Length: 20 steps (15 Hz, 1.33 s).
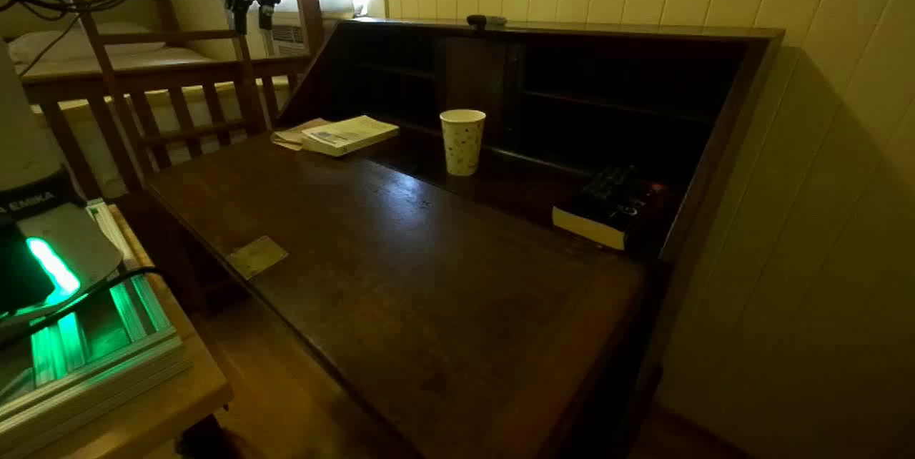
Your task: Pick up the marker and put it on the paper cup
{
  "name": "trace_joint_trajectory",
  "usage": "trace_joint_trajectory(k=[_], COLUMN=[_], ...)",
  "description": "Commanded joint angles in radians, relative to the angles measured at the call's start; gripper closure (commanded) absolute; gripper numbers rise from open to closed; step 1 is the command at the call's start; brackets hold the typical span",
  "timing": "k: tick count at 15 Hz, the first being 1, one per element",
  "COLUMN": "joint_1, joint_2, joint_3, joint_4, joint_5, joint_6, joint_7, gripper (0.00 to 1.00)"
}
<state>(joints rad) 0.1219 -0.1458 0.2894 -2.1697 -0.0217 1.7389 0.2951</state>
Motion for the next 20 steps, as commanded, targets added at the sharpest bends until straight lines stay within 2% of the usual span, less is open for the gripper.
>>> trace_joint_trajectory(k=[1, 6, 8, 11, 15, 18, 20], joint_1=[0.024, 0.024, 0.000, -0.051, -0.110, -0.141, -0.160], joint_2=[0.002, 0.002, -0.020, -0.068, -0.101, -0.111, -0.109], joint_3=[-0.023, -0.023, -0.052, -0.124, -0.198, -0.219, -0.220], joint_4=[0.002, 0.002, -0.001, -0.012, -0.002, -0.018, -0.031], joint_5=[-0.003, -0.003, 0.013, -0.021, -0.063, -0.143, -0.190], joint_6=[-0.002, -0.002, 0.015, 0.070, 0.229, 0.409, 0.538], joint_7=[0.003, 0.003, 0.032, 0.077, 0.069, 0.048, 0.083], gripper=[0.00, 0.00, 0.00, 0.00, 0.00, 0.00, 0.00])
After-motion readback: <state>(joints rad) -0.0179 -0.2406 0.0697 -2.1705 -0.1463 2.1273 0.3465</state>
